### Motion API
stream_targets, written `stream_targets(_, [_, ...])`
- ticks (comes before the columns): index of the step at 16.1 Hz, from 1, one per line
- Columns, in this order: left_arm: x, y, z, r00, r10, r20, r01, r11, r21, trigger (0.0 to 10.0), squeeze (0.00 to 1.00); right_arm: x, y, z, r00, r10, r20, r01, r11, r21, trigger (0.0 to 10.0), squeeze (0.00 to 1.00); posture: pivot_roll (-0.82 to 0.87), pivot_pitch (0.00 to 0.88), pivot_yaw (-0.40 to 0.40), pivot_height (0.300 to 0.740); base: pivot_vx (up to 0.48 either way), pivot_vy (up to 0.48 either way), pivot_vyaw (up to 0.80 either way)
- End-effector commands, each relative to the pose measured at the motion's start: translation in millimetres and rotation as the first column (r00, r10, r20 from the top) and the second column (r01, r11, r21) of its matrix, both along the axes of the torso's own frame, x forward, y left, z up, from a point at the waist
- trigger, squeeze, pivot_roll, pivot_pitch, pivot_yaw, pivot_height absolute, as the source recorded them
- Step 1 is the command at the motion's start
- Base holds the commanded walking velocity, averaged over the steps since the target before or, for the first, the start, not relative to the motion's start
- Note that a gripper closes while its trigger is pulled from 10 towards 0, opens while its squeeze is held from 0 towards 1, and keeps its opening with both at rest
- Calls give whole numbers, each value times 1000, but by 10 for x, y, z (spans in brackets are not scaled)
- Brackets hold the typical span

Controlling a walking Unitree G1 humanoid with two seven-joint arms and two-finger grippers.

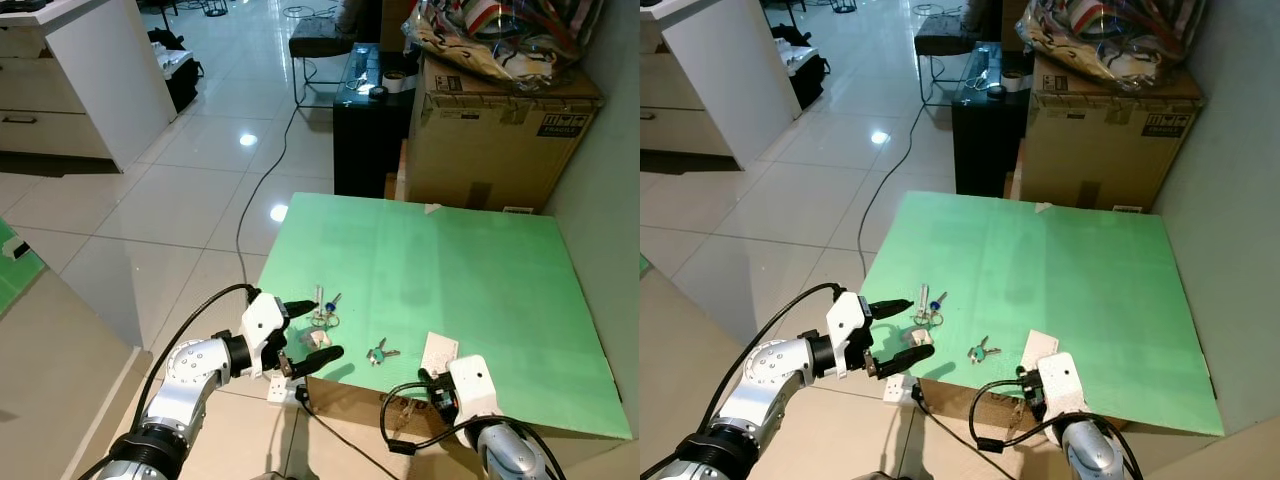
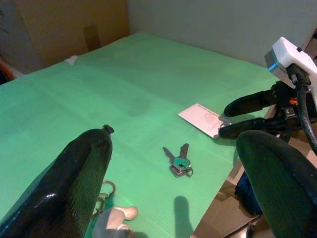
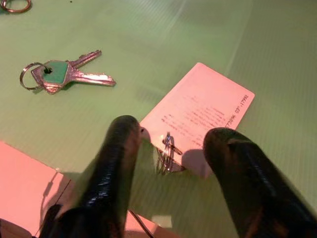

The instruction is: Hang keys on a hook

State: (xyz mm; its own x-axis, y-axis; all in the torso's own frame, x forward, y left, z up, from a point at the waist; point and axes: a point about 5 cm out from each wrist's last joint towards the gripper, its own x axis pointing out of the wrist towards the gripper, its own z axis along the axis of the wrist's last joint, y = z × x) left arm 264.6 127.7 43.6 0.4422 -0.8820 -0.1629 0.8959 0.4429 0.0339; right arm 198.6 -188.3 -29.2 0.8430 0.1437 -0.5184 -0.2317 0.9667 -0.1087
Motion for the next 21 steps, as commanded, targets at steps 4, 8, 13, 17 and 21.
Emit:
stream_targets(4, [-2,25,5,1000,-4,5,4,1000,7,10000,0,61,2,1,1000,-23,7,23,999,24,10000,1000,-149,16,112,740,0,0,0])
stream_targets(8, [-5,11,14,1000,-9,7,9,1000,4,10000,0,25,102,-72,997,52,-49,-51,998,26,10000,0,-148,15,112,740,0,0,0])
stream_targets(13, [-15,0,9,1000,-12,7,12,1000,3,10000,0,-39,96,-152,994,56,-92,-56,998,1,10000,0,-147,8,110,740,0,0,0])
stream_targets(17, [-13,-4,17,1000,-15,12,15,1000,4,10000,0,-28,73,-168,994,30,-104,-31,1000,-4,10000,0,-147,5,112,740,0,0,0])
stream_targets(21, [2,-7,18,1000,-16,12,16,1000,10,10000,0,-6,107,-154,995,38,-93,-37,999,16,0,0,-147,8,113,740,0,0,0])
